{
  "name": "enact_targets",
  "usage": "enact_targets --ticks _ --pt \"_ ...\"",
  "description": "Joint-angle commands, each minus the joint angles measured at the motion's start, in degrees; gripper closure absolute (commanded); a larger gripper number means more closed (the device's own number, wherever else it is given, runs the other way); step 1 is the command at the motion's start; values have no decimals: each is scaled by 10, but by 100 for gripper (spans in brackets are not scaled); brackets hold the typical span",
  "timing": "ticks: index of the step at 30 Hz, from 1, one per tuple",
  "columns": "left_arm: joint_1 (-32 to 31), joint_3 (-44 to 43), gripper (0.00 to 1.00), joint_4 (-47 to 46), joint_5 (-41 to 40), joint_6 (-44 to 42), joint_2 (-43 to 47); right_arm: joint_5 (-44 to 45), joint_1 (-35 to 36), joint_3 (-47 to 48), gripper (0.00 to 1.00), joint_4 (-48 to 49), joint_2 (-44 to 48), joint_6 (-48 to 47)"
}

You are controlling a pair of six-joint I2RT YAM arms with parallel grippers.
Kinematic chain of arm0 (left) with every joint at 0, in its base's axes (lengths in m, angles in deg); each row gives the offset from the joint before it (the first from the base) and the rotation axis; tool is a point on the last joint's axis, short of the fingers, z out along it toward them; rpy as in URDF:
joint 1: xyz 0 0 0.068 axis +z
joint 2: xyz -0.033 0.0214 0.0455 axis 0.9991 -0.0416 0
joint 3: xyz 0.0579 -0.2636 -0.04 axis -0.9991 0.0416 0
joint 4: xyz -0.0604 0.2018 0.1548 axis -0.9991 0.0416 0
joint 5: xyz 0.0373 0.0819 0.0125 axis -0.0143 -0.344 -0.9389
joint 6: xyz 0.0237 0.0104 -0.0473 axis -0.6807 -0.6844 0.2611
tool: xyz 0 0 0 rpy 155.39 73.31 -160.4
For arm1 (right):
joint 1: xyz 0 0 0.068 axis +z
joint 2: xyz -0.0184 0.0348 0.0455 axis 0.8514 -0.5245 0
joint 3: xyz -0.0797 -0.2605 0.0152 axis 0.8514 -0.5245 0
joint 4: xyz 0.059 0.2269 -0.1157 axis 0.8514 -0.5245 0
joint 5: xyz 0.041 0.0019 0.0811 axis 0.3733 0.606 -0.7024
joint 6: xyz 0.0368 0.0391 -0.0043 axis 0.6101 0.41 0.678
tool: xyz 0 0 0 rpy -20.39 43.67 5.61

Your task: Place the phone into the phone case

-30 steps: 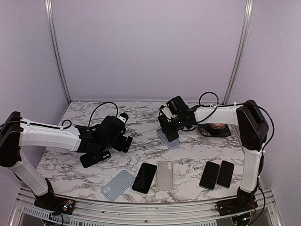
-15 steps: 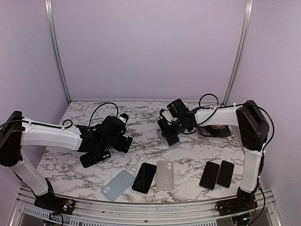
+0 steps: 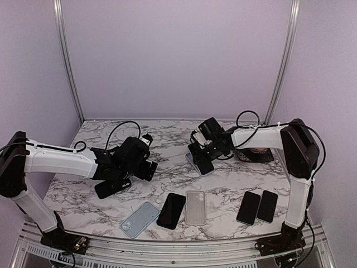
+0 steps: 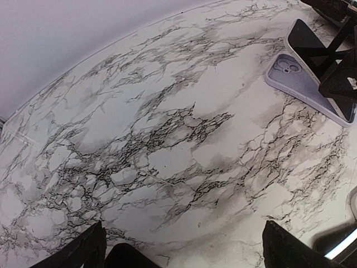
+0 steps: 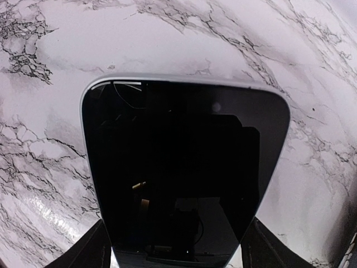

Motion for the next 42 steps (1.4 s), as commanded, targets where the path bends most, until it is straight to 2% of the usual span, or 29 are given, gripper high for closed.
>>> enact_targets --ticks 1,8,16,26,28,39,42 --pt "4 -12 2 17 1 4 -13 -12 3 16 57 -48 1 6" --pt "4 -8 2 18 0 5 -13 -18 4 28 57 -82 -20 35" --pt "5 -7 2 18 0 6 -16 -38 5 60 52 -102 -50 44" --pt "5 -8 2 19 0 0 -19 -12 6 81 17 -135 -67 54" --pt "5 -8 2 19 1 -1 -19 -5 7 91 2 -145 -68 52" --pt "6 -5 2 20 5 3 -20 14 6 100 1 -194 -88 62" --pt "6 -7 2 21 4 1 -18 6 3 105 6 -198 -103 60"
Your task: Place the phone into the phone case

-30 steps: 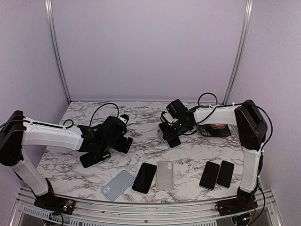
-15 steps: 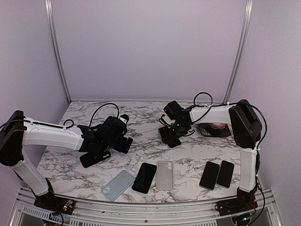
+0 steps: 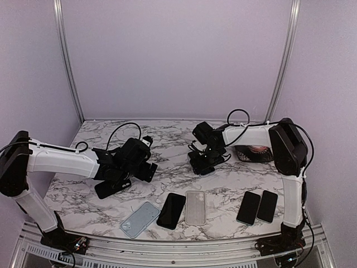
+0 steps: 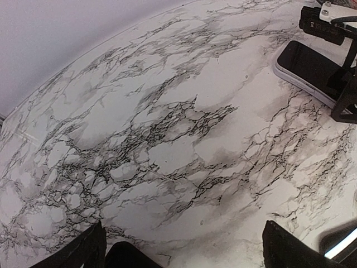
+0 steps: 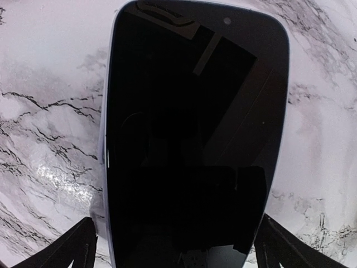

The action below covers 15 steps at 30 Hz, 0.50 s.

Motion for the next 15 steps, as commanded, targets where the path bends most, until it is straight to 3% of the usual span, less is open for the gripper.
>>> enact_targets --ticks 1,15 --pt "2 -7 2 19 4 1 -5 -1 0 18 9 -24 -34 4" --pt "2 -20 2 24 5 -3 -9 -9 1 9 56 -13 -6 6"
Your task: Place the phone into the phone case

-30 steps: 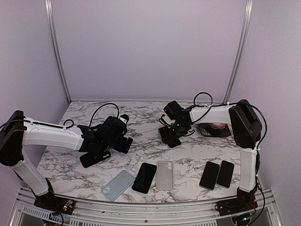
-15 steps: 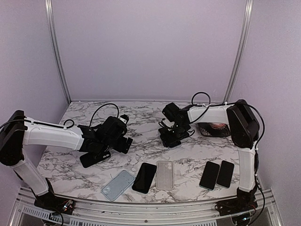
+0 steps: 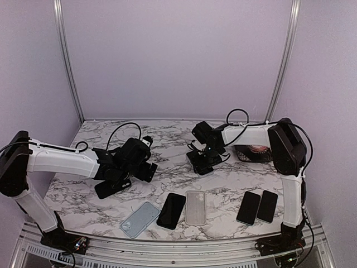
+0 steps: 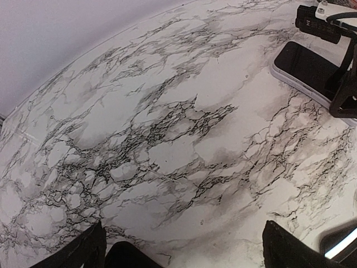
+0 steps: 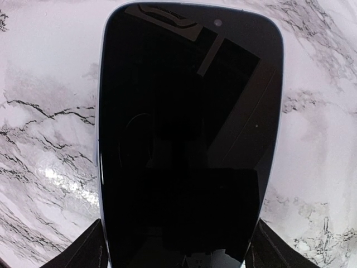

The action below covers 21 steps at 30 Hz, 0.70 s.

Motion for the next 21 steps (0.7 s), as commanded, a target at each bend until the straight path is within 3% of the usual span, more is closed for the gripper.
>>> enact_targets --ticks 1,10,16,21 --pt "3 -21 2 23 5 -3 -8 2 1 -8 59 -6 9 1" --pt "3 -39 2 24 20 -2 -8 -7 2 -38 95 42 67 5" --pt "4 -67 2 21 54 6 -10 -6 2 -54 100 72 95 9" --pt "20 -93 1 -9 131 40 -23 -18 6 -72 100 103 123 13"
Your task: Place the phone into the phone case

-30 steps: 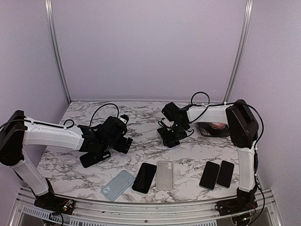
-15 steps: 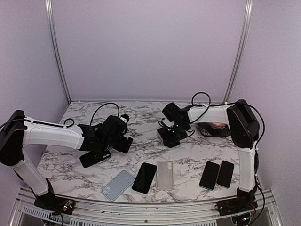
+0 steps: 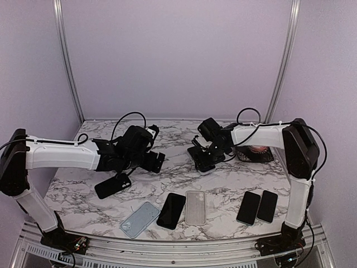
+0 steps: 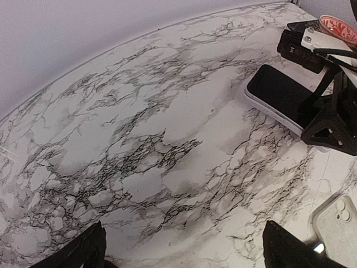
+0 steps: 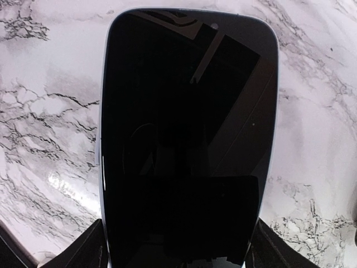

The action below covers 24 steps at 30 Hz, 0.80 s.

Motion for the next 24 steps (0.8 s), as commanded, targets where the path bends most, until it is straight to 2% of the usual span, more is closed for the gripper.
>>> enact_targets --ticks 1,5,7,11,17,24 --pt "23 -27 1 -35 96 47 -20 -7 8 -6 100 61 52 10" --pt "60 -13 1 -158 227 153 -24 -4 31 -13 100 97 87 9" --pt "70 -4 1 -224 262 202 -20 6 52 -17 100 122 112 3" --pt "71 -15 1 -260 269 220 -8 11 85 -24 100 171 156 5" --pt "75 72 1 -354 176 232 97 9 110 -23 100 220 202 13" --pt "75 72 1 -389 219 239 112 16 131 -8 100 241 213 4"
